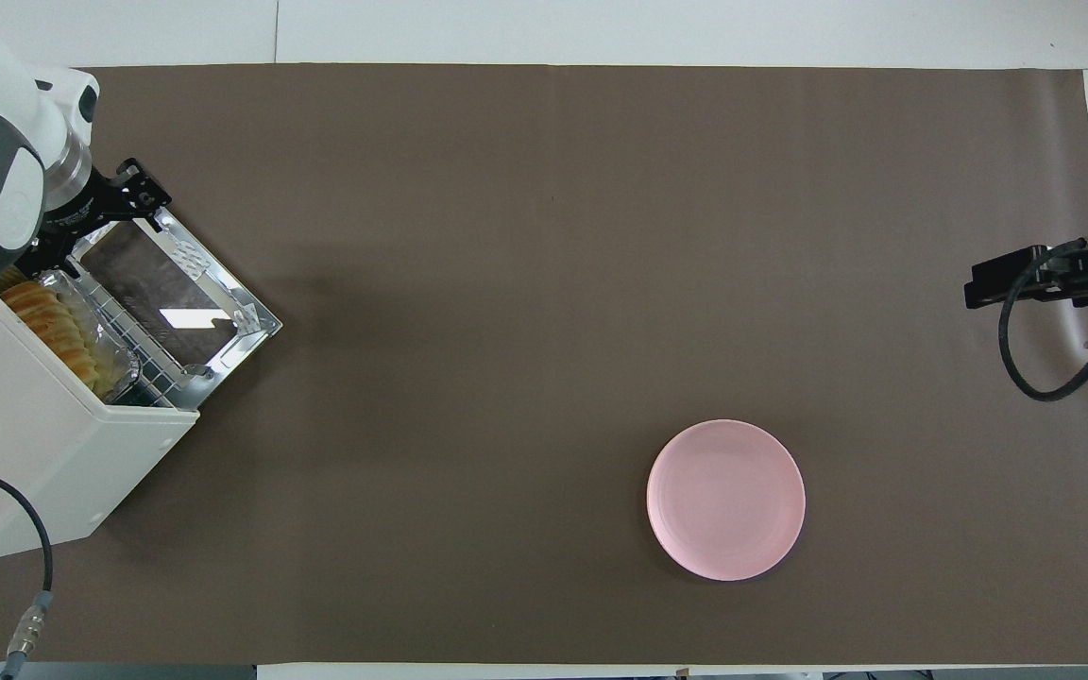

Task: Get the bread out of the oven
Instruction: 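Reach the left gripper into the oven and grasp the foil tray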

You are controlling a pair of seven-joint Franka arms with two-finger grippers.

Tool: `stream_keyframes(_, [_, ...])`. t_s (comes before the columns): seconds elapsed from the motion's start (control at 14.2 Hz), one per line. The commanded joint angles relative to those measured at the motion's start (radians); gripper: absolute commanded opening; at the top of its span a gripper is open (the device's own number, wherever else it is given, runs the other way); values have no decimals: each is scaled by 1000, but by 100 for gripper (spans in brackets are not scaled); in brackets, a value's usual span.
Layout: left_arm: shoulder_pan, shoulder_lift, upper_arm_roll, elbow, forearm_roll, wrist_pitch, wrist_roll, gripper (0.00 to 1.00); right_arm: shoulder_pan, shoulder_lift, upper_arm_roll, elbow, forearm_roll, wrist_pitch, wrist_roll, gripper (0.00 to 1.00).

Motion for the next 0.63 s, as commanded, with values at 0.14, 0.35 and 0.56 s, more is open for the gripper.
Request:
stream_keyframes(0.14, [28,-107,-2,-203,77,124,-24,100,-12,-17,7,-15,3,-7,-26,100])
stream_keyframes(0.35, [38,-118,-3,-281,80,206,-25,100,-12,-17,7,-15,3,-7,-26,100])
stream_keyframes(0.56, [39,-109,-3,-323,82,292,-53,100,-12,-17,7,-15,3,-7,-26,100])
